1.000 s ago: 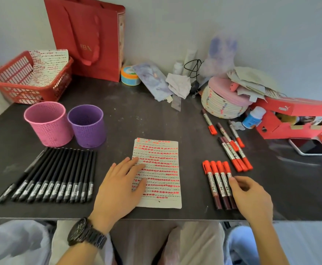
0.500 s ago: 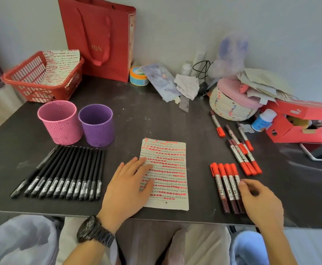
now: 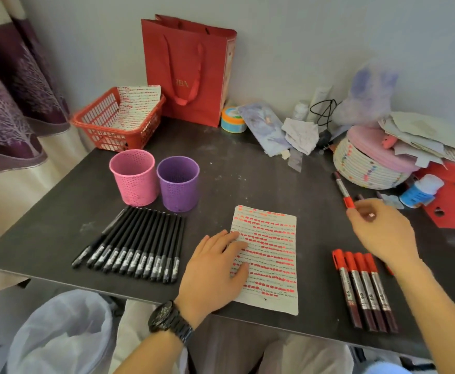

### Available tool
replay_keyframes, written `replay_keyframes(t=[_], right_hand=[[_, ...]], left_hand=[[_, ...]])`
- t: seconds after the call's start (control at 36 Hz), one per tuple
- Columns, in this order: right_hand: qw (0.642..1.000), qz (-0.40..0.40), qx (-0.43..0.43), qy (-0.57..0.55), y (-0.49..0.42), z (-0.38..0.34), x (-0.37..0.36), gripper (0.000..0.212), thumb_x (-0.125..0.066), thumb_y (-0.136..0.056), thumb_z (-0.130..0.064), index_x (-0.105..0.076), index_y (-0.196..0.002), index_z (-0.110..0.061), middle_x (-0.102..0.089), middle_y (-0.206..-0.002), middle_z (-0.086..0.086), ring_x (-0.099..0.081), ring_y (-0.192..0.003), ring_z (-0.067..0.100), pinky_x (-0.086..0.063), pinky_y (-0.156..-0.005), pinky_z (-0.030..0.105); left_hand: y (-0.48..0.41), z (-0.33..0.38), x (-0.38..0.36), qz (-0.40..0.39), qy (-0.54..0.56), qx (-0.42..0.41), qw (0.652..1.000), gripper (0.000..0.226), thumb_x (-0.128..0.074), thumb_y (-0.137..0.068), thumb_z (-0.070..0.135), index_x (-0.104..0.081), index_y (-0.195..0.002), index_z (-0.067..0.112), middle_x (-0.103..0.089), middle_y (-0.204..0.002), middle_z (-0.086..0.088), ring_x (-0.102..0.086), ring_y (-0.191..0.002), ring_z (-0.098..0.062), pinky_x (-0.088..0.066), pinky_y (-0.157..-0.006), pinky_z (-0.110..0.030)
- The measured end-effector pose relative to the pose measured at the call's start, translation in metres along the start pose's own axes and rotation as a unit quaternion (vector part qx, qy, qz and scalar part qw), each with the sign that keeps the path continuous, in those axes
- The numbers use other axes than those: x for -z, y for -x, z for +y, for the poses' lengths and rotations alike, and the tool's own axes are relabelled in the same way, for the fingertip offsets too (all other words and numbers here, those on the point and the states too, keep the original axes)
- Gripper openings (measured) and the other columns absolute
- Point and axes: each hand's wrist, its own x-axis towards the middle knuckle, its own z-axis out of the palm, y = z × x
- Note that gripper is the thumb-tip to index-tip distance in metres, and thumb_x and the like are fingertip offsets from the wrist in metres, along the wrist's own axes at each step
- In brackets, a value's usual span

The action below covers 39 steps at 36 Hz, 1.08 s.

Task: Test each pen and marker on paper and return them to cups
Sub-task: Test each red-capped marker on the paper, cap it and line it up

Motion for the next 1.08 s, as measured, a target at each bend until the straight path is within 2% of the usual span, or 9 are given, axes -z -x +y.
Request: replay_keyframes(t=[0.08, 0.22, 0.36, 0.58, 0.69, 0.83, 0.94, 1.03, 1.08], right_hand=[[0.997, -0.029, 0.019, 0.071, -0.043, -0.013, -0.011, 0.041, -0.06, -0.094, -0.035, -0.063, -0.127, -0.011, -0.062, -0.126, 0.023, -0.054, -0.118, 0.044, -0.044, -0.1, 0.049], [0.981, -0.098, -0.026, 0.167, -0.08, -0.015, -0.027, 0.057, -0.056, -0.096, -0.035, -0.047, -0.142, -0.002, -0.043, -0.147, 0.029, -0.04, -0.133, 0.049, -0.038, -0.11, 0.05], [0.972, -0.118, -0.084, 0.184, -0.083, -0.012, -0.042, 0.05, -0.055, -0.094, -0.037, -0.056, -0.131, -0.003, -0.053, -0.137, 0.025, -0.048, -0.127, 0.045, -0.046, -0.102, 0.048], [0.978, -0.049, -0.078, 0.187, -0.074, -0.013, -0.048, 0.037, -0.058, -0.097, -0.03, -0.062, -0.122, -0.002, -0.06, -0.126, 0.025, -0.056, -0.118, 0.044, -0.048, -0.097, 0.048], [0.985, -0.037, -0.057, 0.158, -0.07, -0.017, -0.047, 0.034, -0.065, -0.09, -0.016, -0.053, -0.118, -0.002, -0.061, -0.121, 0.027, -0.06, -0.112, 0.045, -0.051, -0.089, 0.049], [0.981, -0.081, -0.056, 0.167, -0.063, -0.016, -0.047, 0.039, -0.062, -0.094, -0.024, -0.051, -0.124, -0.002, -0.059, -0.126, 0.027, -0.056, -0.118, 0.043, -0.048, -0.092, 0.046], [0.992, -0.075, -0.073, 0.071, -0.061, -0.019, -0.046, 0.039, -0.06, -0.096, -0.021, -0.055, -0.13, -0.003, -0.061, -0.131, 0.024, -0.056, -0.122, 0.04, -0.045, -0.096, 0.042], [0.984, -0.063, -0.102, -0.132, -0.048, -0.03, -0.044, 0.044, -0.064, -0.096, -0.02, -0.057, -0.137, -0.005, -0.067, -0.127, 0.013, -0.061, -0.12, 0.033, -0.048, -0.103, 0.042], [0.95, -0.073, -0.103, -0.285, -0.028, -0.042, -0.043, 0.037, -0.065, -0.097, -0.016, -0.061, -0.133, -0.007, -0.071, -0.11, 0.003, -0.069, -0.1, 0.022, -0.056, -0.09, 0.039]], left_hand=[[-0.001, 0.001, 0.001, -0.001, 0.004, 0.006, 1.0, 0.049, -0.044, -0.097, 0.053, -0.048, -0.144, 0.039, -0.035, -0.158, 0.018, -0.023, -0.149, -0.005, 0.001, -0.121, -0.025], [-0.001, 0.002, 0.002, -0.001, 0.013, 0.01, 1.0, 0.048, -0.046, -0.096, 0.051, -0.05, -0.142, 0.038, -0.036, -0.157, 0.018, -0.024, -0.149, -0.006, -0.003, -0.122, -0.028], [-0.003, 0.003, 0.002, 0.0, 0.014, 0.012, 1.0, 0.049, -0.046, -0.093, 0.051, -0.055, -0.138, 0.035, -0.042, -0.154, 0.016, -0.029, -0.147, -0.008, -0.014, -0.125, -0.035], [-0.006, 0.002, 0.003, -0.003, 0.008, 0.015, 1.0, 0.047, -0.046, -0.093, 0.05, -0.054, -0.138, 0.037, -0.041, -0.153, 0.018, -0.029, -0.146, -0.007, -0.011, -0.122, -0.032], [-0.006, 0.001, 0.002, -0.008, 0.003, 0.015, 1.0, 0.048, -0.043, -0.093, 0.052, -0.053, -0.138, 0.039, -0.039, -0.154, 0.019, -0.027, -0.146, -0.006, -0.01, -0.123, -0.032], [-0.007, 0.0, 0.0, -0.011, -0.008, 0.017, 1.0, 0.049, -0.044, -0.093, 0.053, -0.051, -0.14, 0.04, -0.037, -0.155, 0.02, -0.025, -0.147, -0.006, -0.006, -0.121, -0.029], [-0.005, 0.0, 0.0, -0.009, -0.007, 0.015, 1.0, 0.048, -0.044, -0.094, 0.054, -0.051, -0.139, 0.04, -0.039, -0.155, 0.019, -0.028, -0.146, -0.007, -0.007, -0.121, -0.028], [-0.005, -0.001, -0.001, -0.001, 0.002, 0.018, 1.0, 0.047, -0.047, -0.093, 0.052, -0.054, -0.137, 0.038, -0.041, -0.153, 0.017, -0.031, -0.144, -0.007, -0.013, -0.122, -0.031], [-0.005, -0.001, -0.001, 0.004, 0.002, 0.018, 1.0, 0.049, -0.045, -0.092, 0.054, -0.055, -0.137, 0.037, -0.043, -0.151, 0.016, -0.035, -0.142, -0.008, -0.02, -0.123, -0.034]])
